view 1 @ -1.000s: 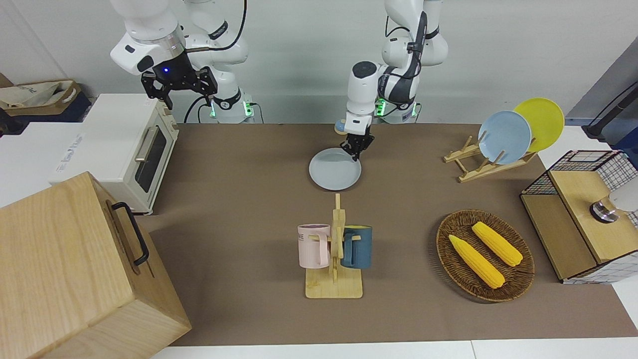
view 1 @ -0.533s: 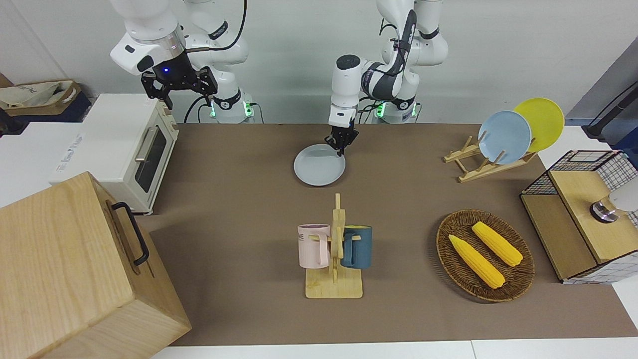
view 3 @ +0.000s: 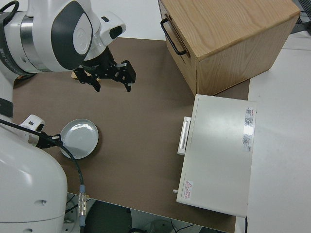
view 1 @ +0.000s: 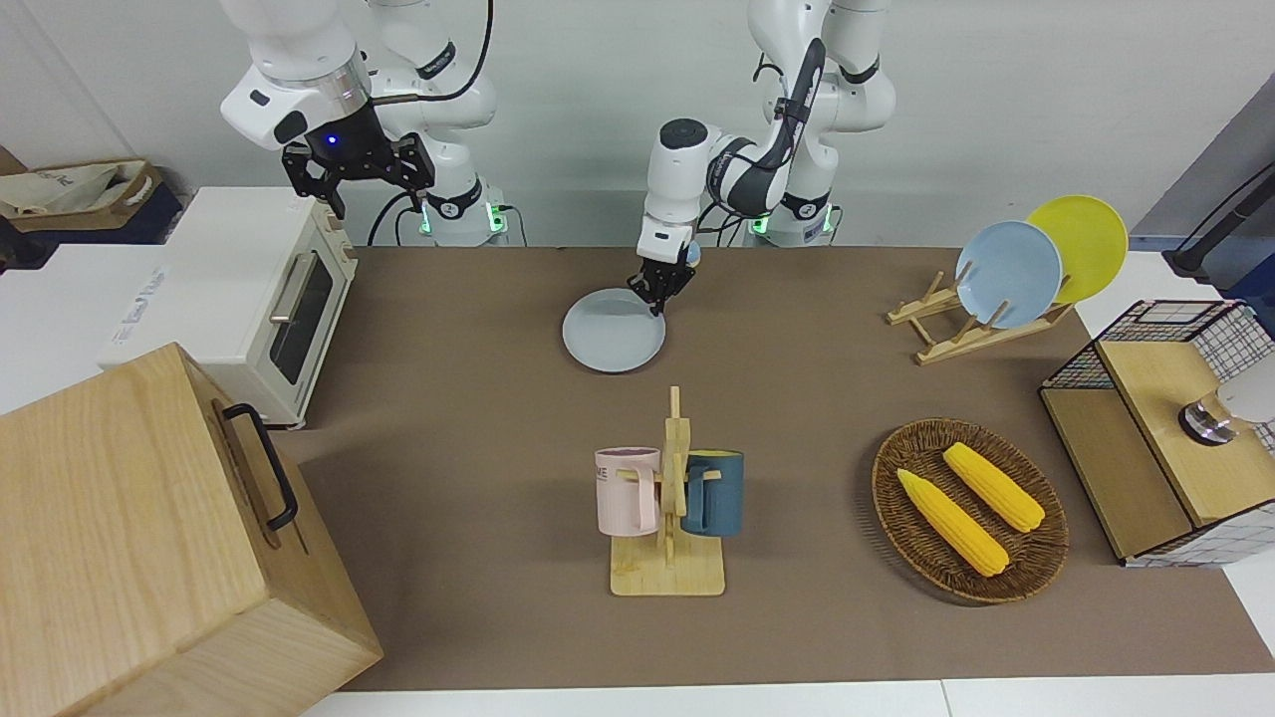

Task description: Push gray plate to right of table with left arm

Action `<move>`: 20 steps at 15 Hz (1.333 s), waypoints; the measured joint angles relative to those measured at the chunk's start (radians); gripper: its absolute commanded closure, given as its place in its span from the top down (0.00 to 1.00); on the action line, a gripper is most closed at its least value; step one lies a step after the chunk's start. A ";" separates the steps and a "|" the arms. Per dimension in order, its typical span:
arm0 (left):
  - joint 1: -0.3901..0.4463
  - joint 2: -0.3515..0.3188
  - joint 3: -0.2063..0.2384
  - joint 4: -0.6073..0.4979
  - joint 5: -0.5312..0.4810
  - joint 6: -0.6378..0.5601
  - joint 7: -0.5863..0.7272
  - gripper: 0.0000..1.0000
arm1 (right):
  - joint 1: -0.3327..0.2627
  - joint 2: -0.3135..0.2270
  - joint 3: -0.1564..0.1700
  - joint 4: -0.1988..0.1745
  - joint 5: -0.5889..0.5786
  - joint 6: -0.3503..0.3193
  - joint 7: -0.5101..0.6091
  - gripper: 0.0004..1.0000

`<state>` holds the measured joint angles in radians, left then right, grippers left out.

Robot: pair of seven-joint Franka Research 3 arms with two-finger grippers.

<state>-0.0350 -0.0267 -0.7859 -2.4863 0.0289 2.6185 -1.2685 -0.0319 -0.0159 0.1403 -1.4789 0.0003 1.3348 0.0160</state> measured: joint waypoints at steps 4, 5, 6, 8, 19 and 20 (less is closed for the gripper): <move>0.000 0.032 0.000 0.020 0.030 0.000 -0.025 0.81 | 0.000 0.000 0.000 0.000 0.000 0.000 0.000 0.98; 0.000 0.034 -0.001 0.021 0.032 0.000 -0.025 0.93 | 0.000 0.000 0.000 0.000 0.000 0.000 0.000 0.98; 0.000 0.034 -0.001 0.022 0.037 0.001 -0.025 0.98 | 0.000 0.000 0.000 0.000 0.000 0.000 0.000 0.98; 0.000 0.034 -0.001 0.031 0.050 0.001 -0.025 0.99 | 0.000 0.000 0.000 0.000 0.000 0.000 0.000 0.98; 0.002 -0.005 0.070 0.178 0.090 -0.325 0.186 0.99 | 0.000 0.000 0.000 0.000 0.000 0.000 0.000 0.98; 0.002 -0.012 0.096 0.217 0.088 -0.397 0.238 0.99 | 0.000 0.000 0.000 0.000 0.000 0.000 0.000 0.98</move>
<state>-0.0331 -0.0390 -0.6897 -2.2695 0.1173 2.2220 -1.0302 -0.0319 -0.0159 0.1403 -1.4789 0.0003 1.3348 0.0160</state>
